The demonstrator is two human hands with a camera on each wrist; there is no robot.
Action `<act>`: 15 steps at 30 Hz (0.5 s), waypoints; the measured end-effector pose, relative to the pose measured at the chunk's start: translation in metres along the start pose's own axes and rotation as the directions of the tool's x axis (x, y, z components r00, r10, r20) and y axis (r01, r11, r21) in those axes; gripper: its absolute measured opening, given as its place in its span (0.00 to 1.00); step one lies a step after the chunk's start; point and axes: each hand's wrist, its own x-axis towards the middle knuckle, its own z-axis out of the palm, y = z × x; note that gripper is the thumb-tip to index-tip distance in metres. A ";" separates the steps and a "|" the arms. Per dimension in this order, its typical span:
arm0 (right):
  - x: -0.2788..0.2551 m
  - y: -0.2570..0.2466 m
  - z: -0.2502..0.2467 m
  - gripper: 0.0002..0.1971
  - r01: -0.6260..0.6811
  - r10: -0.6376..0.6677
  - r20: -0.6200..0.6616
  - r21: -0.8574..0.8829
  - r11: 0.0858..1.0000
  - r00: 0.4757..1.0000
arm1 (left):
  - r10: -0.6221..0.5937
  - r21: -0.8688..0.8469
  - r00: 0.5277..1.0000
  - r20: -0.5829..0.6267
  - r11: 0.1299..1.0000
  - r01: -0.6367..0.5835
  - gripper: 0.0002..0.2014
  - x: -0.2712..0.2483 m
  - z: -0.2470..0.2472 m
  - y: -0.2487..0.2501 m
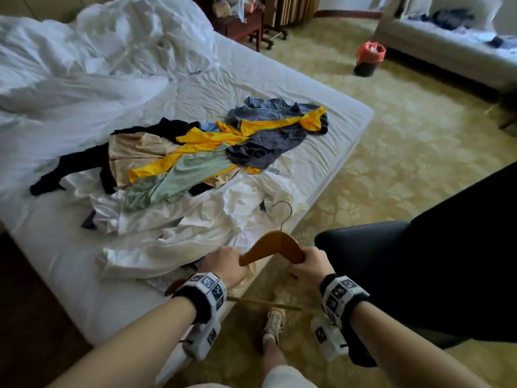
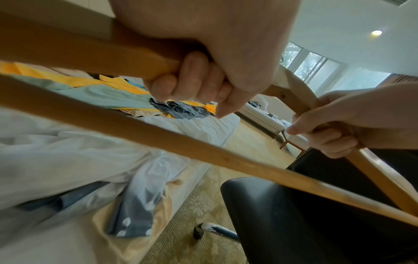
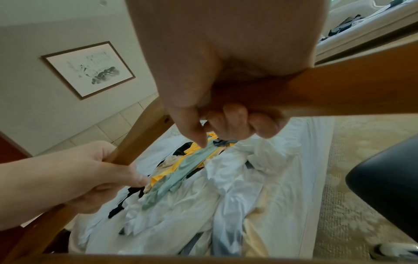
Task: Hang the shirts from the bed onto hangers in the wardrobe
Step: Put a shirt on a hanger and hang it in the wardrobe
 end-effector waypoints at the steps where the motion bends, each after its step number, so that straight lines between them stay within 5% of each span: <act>1: 0.016 0.000 -0.012 0.06 -0.004 0.004 0.013 0.007 1.000 1.000 | -0.012 0.003 1.000 -0.005 1.000 0.012 0.10 0.013 -0.004 0.010; 8: 0.111 -0.003 -0.060 0.05 -0.043 0.042 0.113 0.005 0.999 0.993 | -0.077 -0.004 0.997 0.015 0.997 0.077 0.14 0.091 -0.018 0.050; 15: 0.191 -0.024 -0.064 0.16 -0.059 0.031 0.260 0.102 0.993 0.965 | -0.102 0.056 0.993 0.058 0.994 0.098 0.12 0.168 -0.026 0.043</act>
